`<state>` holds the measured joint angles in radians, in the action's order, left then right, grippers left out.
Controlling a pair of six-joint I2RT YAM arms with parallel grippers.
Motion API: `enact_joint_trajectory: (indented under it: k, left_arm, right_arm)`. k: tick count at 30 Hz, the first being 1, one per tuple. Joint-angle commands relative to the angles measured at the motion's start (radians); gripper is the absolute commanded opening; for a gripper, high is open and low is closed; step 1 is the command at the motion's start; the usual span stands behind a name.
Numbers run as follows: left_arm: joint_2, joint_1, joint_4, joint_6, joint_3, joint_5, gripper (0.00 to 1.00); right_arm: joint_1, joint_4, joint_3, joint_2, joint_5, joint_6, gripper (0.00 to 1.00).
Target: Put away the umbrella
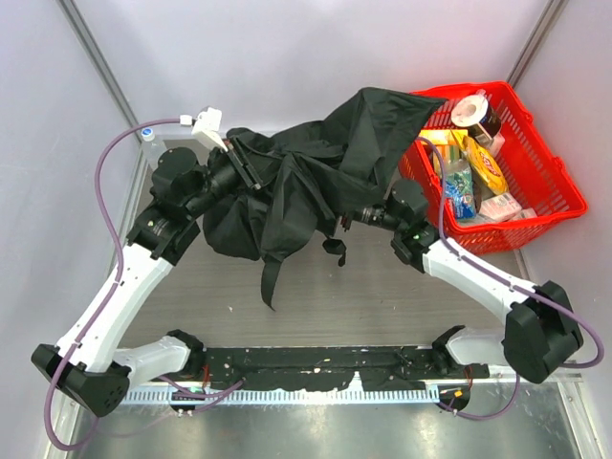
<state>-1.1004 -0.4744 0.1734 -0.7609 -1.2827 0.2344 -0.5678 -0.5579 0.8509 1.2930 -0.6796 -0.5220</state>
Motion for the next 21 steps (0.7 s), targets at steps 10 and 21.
enact_joint_trajectory:
  k: [10, 21]
  left_arm:
    - [0.083, 0.189, -0.335, -0.2, 0.094, 0.125, 0.0]
    - [0.074, 0.191, -0.107, -0.097, -0.006, 0.066, 0.0]
  right_arm:
    - [0.085, -0.735, -0.056, 0.071, -0.311, -0.435, 0.71]
    - [-0.274, 0.349, 0.143, -0.112, 0.606, 0.541, 0.82]
